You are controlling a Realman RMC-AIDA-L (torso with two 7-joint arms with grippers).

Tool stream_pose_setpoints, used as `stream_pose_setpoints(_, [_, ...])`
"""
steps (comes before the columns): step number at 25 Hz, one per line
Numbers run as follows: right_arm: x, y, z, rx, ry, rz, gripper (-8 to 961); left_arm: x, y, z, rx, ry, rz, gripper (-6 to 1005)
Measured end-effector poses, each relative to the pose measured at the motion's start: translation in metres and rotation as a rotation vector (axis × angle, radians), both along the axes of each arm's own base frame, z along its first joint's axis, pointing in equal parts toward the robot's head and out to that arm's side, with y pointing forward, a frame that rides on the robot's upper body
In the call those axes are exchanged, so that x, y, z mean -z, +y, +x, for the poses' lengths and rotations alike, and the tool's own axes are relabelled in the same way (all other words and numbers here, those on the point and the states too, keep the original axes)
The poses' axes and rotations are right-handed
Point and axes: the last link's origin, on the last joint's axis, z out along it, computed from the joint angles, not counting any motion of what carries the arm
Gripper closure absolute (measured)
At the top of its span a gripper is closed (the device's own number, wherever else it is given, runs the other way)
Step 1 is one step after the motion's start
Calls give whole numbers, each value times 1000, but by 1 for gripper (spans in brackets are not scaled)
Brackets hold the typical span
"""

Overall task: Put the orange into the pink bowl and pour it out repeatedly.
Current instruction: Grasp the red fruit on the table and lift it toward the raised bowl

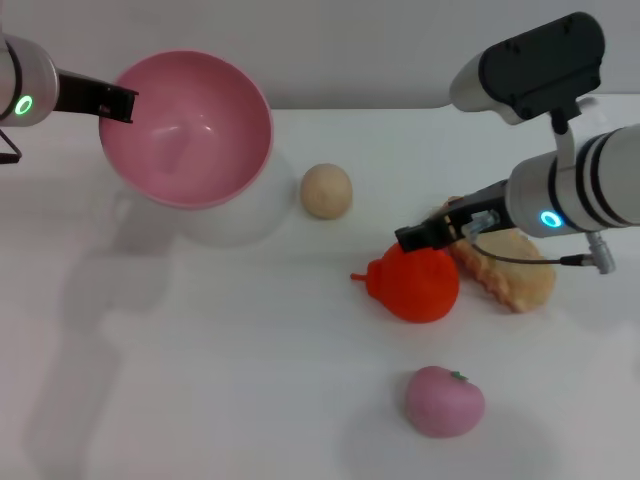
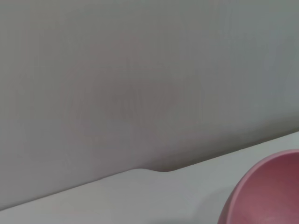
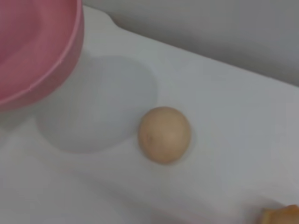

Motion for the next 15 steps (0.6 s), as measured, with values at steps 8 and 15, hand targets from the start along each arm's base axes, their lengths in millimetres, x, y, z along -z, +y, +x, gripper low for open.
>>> stream_pose_setpoints(8, [26, 4, 6, 15, -1, -52, 290, 0, 1, 2, 4, 1, -2, 955])
stream_pose_setpoints(15, [42, 1, 13, 18, -18, -101, 296, -1, 2, 2, 6, 0, 2, 955])
